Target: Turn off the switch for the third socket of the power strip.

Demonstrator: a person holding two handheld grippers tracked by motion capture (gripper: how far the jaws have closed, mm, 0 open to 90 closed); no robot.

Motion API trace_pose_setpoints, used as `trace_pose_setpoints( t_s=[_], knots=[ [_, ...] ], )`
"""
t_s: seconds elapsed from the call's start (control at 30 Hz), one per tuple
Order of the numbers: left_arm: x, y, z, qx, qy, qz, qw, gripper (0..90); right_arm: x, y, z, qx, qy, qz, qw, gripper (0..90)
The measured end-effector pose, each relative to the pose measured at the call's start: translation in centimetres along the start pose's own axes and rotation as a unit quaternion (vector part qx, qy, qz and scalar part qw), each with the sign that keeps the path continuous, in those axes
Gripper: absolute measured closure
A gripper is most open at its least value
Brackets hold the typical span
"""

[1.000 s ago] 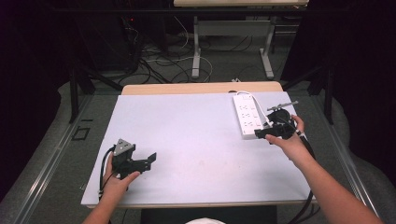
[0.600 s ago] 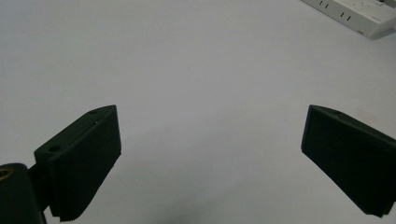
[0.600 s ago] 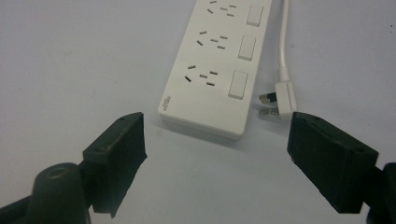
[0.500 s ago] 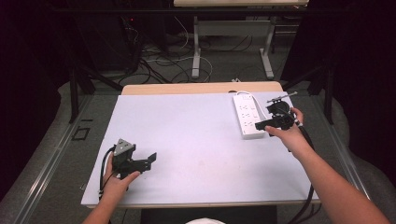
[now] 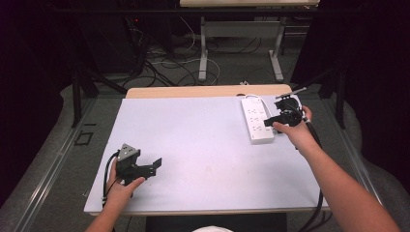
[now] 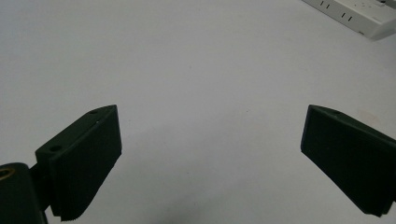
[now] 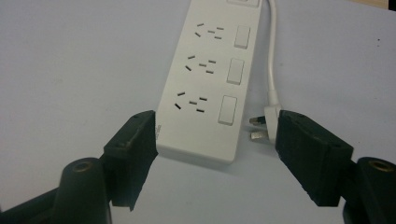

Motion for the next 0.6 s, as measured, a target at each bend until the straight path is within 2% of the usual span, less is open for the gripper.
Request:
trace_pose_setpoints(
  t_s=[0.27, 0.6],
  knots=[
    [0.0, 0.0, 0.0, 0.000, 0.001, 0.000, 1.0000, 5.3, 1.2, -0.3, 0.7, 0.012, 0.005, -0.001, 0.9999, 38.7],
    [0.1, 0.1, -0.1, 0.000, 0.002, 0.000, 1.0000, 5.5, 2.9, -1.2, 0.9, 0.029, 0.021, 0.001, 0.9994, 43.5]
  ],
)
Point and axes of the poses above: each handheld gripper's, and its own axes: x roughly forward along the jaws, z roughly out of its top, y roughly to its left, the point moved 5 cm from there along x, roughly forward along the jaws, and after that the axes turned 6 degrees about -y, right-handed, at the moved point
